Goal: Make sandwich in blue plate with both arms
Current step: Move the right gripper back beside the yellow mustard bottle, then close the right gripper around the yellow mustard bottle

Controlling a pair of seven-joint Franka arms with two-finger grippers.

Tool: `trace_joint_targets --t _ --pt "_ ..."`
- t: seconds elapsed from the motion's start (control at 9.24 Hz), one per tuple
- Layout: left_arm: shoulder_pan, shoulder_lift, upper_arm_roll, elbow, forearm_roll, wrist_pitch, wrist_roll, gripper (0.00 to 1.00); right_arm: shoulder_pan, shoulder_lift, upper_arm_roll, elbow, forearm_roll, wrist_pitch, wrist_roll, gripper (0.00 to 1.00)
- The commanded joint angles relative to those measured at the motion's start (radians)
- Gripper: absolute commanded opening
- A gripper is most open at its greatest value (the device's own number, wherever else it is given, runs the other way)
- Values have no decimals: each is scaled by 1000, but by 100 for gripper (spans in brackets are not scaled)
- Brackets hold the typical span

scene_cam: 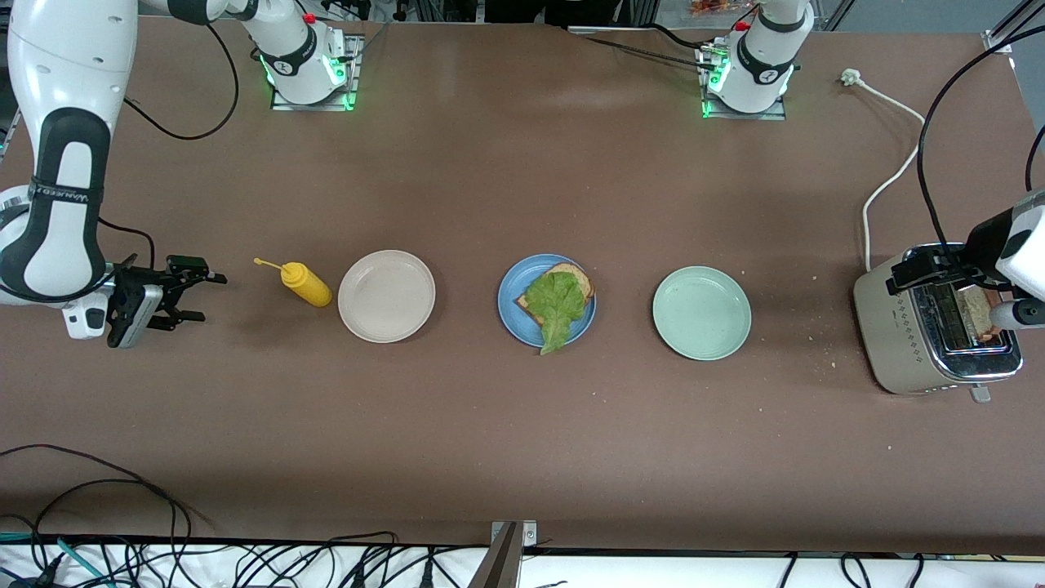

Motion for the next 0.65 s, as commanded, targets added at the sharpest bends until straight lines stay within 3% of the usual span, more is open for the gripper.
trace_joint_targets --t 0.0,0.22,0.32,0.54 --pt "4 -2 2 9 -12 -16 5 100 -168 11 194 18 84 -8 -211 100" --pt "6 -2 2 13 -12 -16 4 100 -352 30 423 20 102 -15 -387 100" --pt "7 -2 2 14 -12 -16 4 100 -411 47 498 24 119 -68 -442 100" --pt "7 -3 2 14 -12 -16 4 100 -431 73 536 38 139 -150 -509 100"
